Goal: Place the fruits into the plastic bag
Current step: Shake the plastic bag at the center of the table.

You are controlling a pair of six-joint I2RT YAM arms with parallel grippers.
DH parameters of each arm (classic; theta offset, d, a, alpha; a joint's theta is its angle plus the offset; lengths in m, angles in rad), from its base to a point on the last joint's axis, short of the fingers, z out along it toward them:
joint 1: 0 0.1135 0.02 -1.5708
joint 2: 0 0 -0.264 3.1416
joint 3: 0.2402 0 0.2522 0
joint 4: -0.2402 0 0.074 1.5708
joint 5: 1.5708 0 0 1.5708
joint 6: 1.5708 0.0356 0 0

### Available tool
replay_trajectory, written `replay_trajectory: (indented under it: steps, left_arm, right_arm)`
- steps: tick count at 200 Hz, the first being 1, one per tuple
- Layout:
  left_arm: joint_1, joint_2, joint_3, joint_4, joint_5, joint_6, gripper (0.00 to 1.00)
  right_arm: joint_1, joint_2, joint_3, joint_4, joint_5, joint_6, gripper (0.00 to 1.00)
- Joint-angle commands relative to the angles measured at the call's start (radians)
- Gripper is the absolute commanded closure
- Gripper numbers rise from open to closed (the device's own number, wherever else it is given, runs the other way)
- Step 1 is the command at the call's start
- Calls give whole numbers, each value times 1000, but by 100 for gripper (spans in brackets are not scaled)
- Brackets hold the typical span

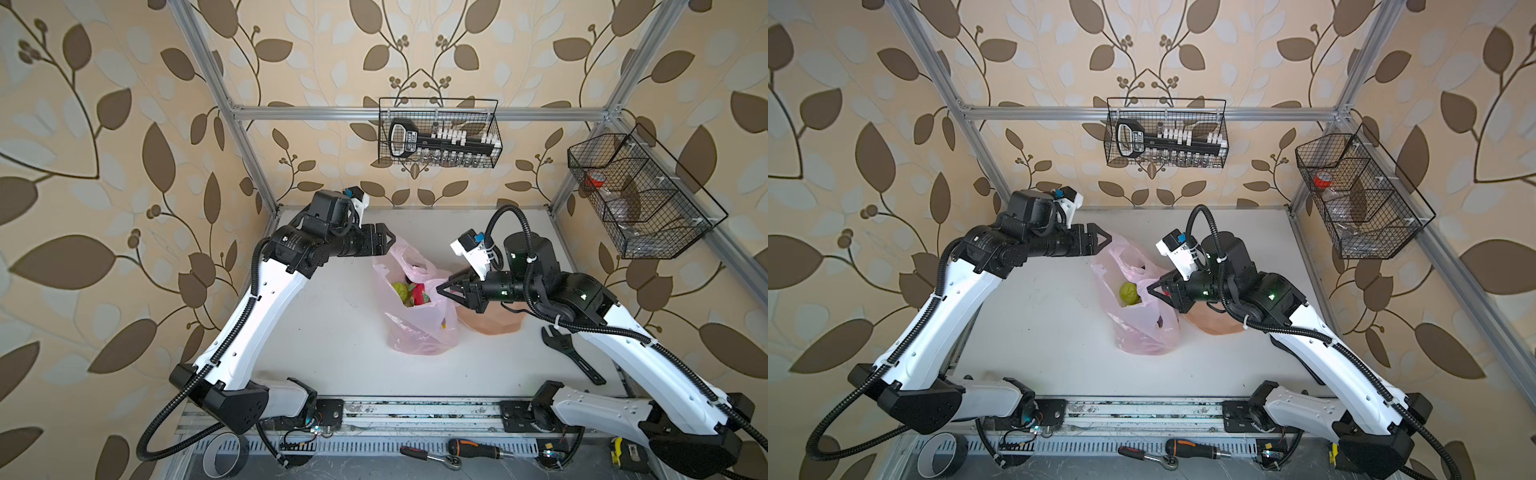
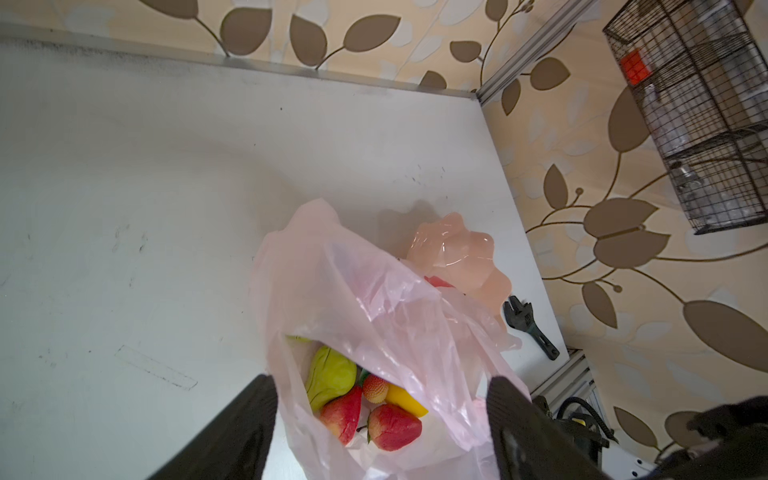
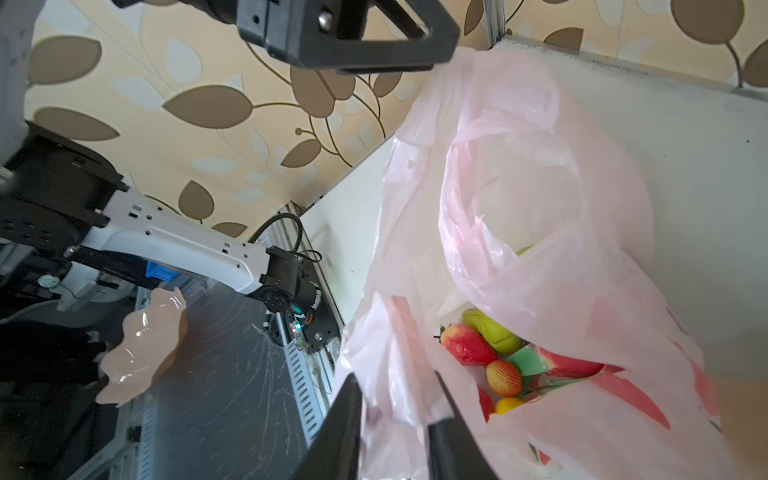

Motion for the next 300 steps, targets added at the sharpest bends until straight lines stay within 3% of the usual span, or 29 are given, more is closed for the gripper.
replay_trajectory:
  steps: [1,40,75,99,116,138,166,198,239,264,300]
  left_arm:
    - [11,-7,70,0,11,91,12]
    - [-4,30,149,0,33,327,7]
    - [-9,26,118,76,79,539,6]
    - [-9,-10,64,153,130,569,4]
    - [-10,-42,12,203,182,550,4]
    - [-10,-85,-46,235,150,535,2]
    - [-10,-126,-53,237,-20,500,1]
    - [-10,-189,-80,258,-171,460,1]
    - [-9,-268,-99,242,-245,447,1]
    - [-10,-291,-98,223,-262,439,1]
    - [-10,-306,-95,191,-275,439,1]
  right_arm:
    - [3,-39,11,-19,10,-16,54]
    - [-36,-69,20,-37,14,-13,33]
    - [-129,-86,47,-48,-35,7,18]
    - [-217,-90,78,-79,-38,7,8]
    - [-260,-50,127,-134,-41,-34,8]
    - [-249,42,230,-216,-17,-116,6]
    - [-192,174,368,-301,-10,-218,4]
    - [-29,337,516,-388,110,-268,4]
    - [89,425,527,-383,302,-274,6]
    - [101,466,516,-368,424,-278,11]
    - [99,492,510,-332,454,-299,18]
